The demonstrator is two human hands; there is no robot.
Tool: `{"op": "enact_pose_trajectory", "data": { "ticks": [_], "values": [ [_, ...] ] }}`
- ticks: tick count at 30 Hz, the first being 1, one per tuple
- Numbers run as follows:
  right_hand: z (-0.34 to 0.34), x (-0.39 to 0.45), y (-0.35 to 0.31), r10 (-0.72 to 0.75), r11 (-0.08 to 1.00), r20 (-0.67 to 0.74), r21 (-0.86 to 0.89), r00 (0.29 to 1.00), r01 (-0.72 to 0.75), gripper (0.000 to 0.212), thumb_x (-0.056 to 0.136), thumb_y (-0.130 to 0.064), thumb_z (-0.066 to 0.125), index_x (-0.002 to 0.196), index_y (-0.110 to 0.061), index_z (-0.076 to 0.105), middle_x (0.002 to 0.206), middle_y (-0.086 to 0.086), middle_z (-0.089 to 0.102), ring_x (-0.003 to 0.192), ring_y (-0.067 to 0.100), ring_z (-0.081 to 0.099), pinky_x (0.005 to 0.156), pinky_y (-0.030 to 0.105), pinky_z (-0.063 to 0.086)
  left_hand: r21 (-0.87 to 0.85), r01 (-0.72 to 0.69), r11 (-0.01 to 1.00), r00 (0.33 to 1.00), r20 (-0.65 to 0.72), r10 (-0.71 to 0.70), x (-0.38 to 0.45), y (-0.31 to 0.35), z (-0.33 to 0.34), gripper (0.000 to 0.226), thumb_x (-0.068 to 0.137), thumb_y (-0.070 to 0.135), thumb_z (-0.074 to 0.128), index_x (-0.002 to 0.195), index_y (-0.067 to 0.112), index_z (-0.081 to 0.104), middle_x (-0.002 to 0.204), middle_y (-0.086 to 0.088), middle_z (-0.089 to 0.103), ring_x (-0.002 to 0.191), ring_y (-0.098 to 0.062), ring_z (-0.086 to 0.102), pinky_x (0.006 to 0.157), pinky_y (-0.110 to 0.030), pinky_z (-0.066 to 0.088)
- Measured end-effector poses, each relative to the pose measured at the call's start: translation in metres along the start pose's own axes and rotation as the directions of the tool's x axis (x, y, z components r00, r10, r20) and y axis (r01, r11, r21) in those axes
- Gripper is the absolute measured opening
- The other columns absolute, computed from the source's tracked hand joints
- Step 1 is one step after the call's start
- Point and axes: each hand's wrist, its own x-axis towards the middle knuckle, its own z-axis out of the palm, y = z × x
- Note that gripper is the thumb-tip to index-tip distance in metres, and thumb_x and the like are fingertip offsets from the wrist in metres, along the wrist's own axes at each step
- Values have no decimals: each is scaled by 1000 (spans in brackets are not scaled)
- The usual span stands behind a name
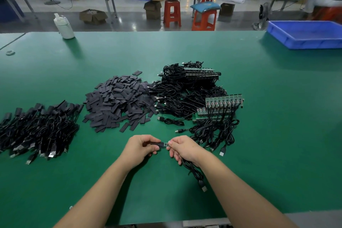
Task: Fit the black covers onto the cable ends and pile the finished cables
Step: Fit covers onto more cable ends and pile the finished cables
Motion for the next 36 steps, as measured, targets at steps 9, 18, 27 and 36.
{"op": "enact_pose_trajectory", "data": {
  "ticks": [9, 18, 27, 36],
  "values": [
    [2, -2, 1, -43, 998, 48, 41, 998, 41, 27, 108, -20, 41, 95, -7, 60, 71, 5, 63, 45, 7, 51, 44, 21, 47, 373, -161, 914, 987, 34, 160, 3, 8, 5, 17, 86, 25, 75, 102, 29, 77, 93, 16, 72, 86, 4, 63, 81, -15, 50],
    [0, -1, 3, -74, 994, 107, 91, 992, 64, 26, 109, -20, 40, 101, -13, 63, 96, 5, 74, 48, 7, 52, 47, 21, 50, 281, -118, 952, 991, -32, 133, -1, 9, 13, 17, 86, 17, 75, 94, 32, 76, 77, 15, 70, 71, 0, 64, 69, -10, 46],
    [-2, -2, 2, -45, 983, 99, 184, 994, 26, 23, 108, -14, 41, 107, -8, 63, 102, 8, 75, 54, 11, 58, 52, 21, 52, 469, -248, 848, 958, -11, 286, -2, 16, 13, 17, 90, 20, 70, 104, 20, 77, 90, 6, 66, 85, -7, 60, 80, -16, 44],
    [3, -1, 4, -71, 997, 59, 23, 996, 70, 26, 106, -18, 45, 94, -5, 65, 76, 5, 70, 47, 11, 56, 45, 23, 50, 396, -223, 891, 963, -55, 266, -8, 12, 13, 16, 87, 15, 73, 102, 17, 78, 94, 6, 71, 87, -7, 63, 82, -11, 44]
  ]
}}
